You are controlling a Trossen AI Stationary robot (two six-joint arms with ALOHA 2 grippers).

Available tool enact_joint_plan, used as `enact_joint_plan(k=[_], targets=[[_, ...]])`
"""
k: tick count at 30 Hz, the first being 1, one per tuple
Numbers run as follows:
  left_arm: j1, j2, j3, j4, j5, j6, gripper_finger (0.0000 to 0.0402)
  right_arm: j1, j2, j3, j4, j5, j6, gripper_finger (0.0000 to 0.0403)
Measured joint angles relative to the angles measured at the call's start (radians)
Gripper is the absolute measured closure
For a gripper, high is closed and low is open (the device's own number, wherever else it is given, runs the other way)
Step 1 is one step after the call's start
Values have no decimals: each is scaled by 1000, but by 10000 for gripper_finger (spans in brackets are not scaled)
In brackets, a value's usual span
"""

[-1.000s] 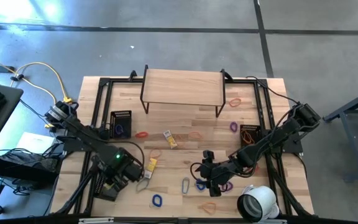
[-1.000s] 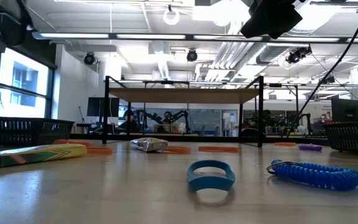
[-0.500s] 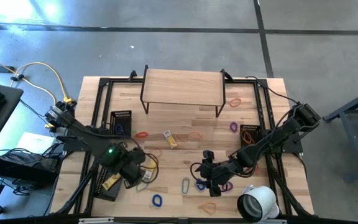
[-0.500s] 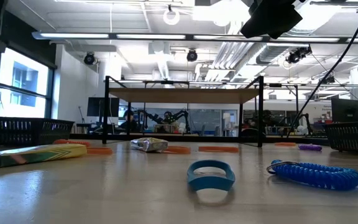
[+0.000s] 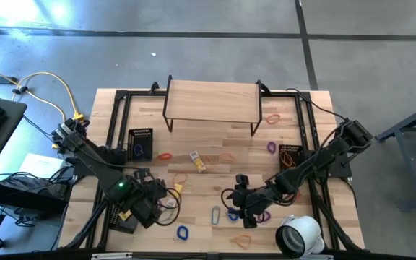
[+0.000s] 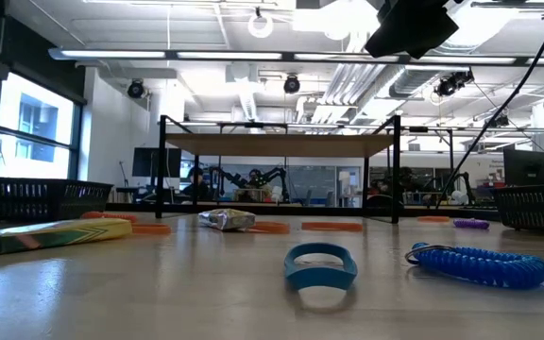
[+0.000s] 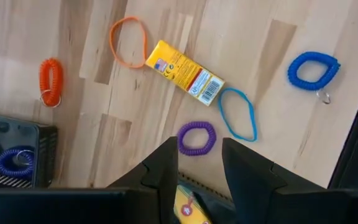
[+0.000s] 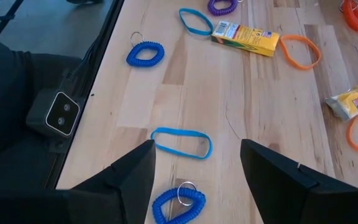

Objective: Pick & Place Office Desk Supplies
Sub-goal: Put the violet spring keychain into the top left black bin

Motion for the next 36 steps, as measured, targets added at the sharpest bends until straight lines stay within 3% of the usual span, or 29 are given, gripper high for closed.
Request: enact_joint_plan(k=[21, 29, 36], targets=[[13, 89, -18, 6, -131, 362, 284, 0, 7, 0, 6, -1, -10, 179], [-6, 209, -28, 19, -129, 362, 284, 0, 7, 0, 6, -1, -10, 179], [-7, 298, -29, 17, -39, 385, 284, 0, 7, 0, 7, -1, -10, 179]])
